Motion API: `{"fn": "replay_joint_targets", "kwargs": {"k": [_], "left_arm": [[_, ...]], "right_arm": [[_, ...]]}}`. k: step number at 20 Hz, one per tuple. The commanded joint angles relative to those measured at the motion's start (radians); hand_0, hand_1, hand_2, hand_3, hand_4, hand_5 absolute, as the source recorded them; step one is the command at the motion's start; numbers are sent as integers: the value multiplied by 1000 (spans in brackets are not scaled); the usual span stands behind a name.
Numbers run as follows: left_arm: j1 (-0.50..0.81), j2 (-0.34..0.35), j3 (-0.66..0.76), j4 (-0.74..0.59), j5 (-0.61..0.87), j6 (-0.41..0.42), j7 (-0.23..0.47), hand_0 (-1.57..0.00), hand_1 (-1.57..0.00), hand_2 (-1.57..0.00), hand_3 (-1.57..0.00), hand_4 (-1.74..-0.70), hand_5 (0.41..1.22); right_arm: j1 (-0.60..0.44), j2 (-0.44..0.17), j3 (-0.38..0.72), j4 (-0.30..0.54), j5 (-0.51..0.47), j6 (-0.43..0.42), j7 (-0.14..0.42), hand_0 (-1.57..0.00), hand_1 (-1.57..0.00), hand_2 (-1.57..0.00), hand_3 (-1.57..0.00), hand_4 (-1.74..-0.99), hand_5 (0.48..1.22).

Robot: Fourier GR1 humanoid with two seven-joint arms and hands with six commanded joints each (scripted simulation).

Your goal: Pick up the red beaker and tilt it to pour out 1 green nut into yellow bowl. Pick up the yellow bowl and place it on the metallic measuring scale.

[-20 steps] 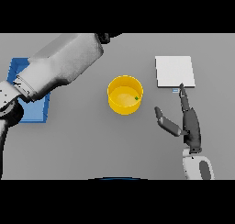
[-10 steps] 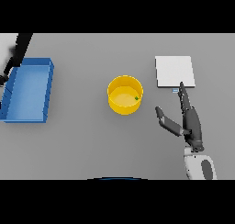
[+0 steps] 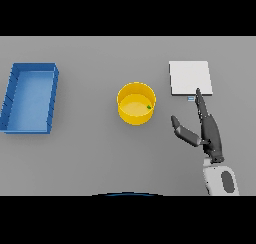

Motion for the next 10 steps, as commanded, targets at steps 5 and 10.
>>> {"fn": "replay_joint_targets", "kwargs": {"k": [5, 10], "left_arm": [[300, 83, 5, -337, 144, 165, 203, -1571, -1571, -1571, -1450, -1741, 1221], [514, 136, -26, -571, 222, 294, 296, -1571, -1571, -1571, -1450, -1741, 1221]], "right_arm": [[1, -5, 21, -17, 25, 3, 5, 1, 1, 1, 1, -1206, 653], [21, 7, 28, -18, 28, -1, -5, 1, 1, 1, 1, -1218, 664]]}}
